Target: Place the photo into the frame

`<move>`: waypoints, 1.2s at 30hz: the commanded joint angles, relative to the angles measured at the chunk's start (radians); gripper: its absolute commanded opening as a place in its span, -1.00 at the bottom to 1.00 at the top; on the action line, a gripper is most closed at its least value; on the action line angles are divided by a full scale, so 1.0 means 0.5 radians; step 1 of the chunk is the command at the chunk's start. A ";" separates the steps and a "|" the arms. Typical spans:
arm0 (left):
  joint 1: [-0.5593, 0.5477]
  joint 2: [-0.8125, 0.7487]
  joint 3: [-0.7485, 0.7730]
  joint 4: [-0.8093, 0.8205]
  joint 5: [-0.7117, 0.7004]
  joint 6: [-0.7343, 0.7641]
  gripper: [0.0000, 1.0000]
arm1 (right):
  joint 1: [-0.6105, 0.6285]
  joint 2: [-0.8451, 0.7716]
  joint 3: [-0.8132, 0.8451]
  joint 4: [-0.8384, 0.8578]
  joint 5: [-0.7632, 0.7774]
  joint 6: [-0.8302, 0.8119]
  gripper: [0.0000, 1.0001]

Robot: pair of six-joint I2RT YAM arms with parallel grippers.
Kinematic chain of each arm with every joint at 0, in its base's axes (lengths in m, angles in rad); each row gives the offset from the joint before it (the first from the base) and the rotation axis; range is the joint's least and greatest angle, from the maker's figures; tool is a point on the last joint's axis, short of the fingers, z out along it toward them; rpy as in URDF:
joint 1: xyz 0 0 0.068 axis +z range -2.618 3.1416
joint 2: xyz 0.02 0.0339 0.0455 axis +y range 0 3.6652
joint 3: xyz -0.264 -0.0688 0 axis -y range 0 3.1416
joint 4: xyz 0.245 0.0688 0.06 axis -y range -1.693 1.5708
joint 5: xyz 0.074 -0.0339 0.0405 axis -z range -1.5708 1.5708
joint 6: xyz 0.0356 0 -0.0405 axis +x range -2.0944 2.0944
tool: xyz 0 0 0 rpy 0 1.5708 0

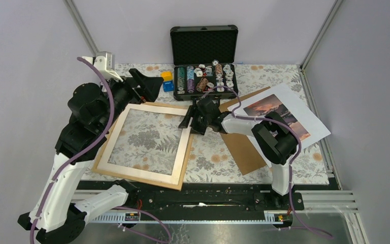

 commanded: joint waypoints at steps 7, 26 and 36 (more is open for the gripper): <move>0.000 0.014 -0.108 0.122 0.021 0.014 0.97 | -0.086 -0.504 0.198 -1.161 0.419 -0.887 0.96; 0.003 0.496 -0.546 0.362 0.875 -0.440 0.97 | -0.627 -0.605 0.044 -1.075 0.299 -1.021 0.66; -0.509 1.609 -0.355 1.090 1.231 -0.821 0.97 | -2.065 -1.569 -1.023 -0.804 0.441 -0.758 0.99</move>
